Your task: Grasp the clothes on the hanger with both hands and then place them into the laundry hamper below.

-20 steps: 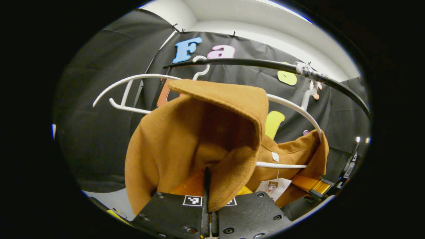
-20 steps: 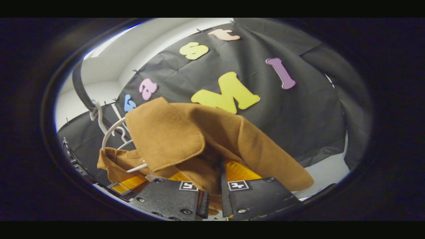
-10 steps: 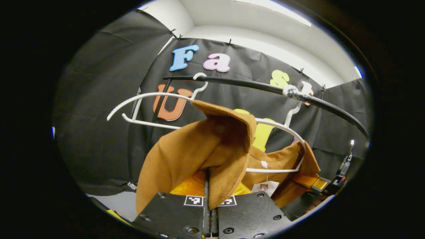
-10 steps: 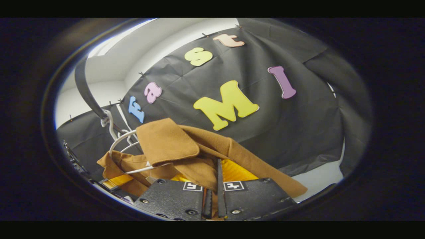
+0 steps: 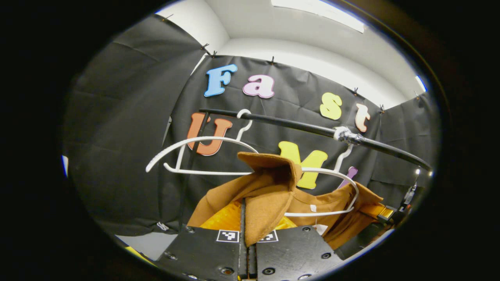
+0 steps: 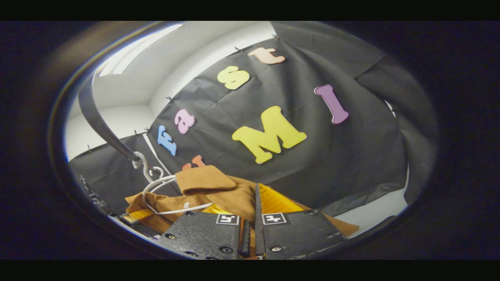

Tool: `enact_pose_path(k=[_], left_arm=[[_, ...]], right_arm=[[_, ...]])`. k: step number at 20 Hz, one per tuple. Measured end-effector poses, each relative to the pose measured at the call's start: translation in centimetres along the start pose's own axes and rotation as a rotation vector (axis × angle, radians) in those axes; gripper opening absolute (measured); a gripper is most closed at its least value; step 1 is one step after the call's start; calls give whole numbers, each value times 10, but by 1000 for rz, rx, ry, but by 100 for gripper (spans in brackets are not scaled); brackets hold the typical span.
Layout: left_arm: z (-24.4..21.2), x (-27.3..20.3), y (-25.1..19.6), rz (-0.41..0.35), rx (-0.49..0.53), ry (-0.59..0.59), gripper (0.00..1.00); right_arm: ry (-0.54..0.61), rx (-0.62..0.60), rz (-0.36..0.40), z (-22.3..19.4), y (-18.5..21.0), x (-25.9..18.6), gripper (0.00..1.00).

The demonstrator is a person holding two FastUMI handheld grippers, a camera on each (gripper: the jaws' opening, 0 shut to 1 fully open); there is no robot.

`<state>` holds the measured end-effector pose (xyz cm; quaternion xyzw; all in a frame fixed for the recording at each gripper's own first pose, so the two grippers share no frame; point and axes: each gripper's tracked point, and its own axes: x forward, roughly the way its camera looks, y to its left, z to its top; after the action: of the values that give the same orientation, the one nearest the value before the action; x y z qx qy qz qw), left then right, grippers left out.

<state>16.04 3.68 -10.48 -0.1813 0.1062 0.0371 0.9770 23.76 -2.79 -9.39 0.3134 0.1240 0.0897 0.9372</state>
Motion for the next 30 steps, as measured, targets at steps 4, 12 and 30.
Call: enact_pose_path(k=[4,12,30], left_arm=[[11,0,5,13,14,-16,7],[22,7,23,24,28,0,7],[-22,38,66,-9,-45,136,7]], right_arm=[[7,42,-2,4,-1,13,8],[-31,50,-29,34,-2,34,7],[84,144,-114,1,-65,78,5]])
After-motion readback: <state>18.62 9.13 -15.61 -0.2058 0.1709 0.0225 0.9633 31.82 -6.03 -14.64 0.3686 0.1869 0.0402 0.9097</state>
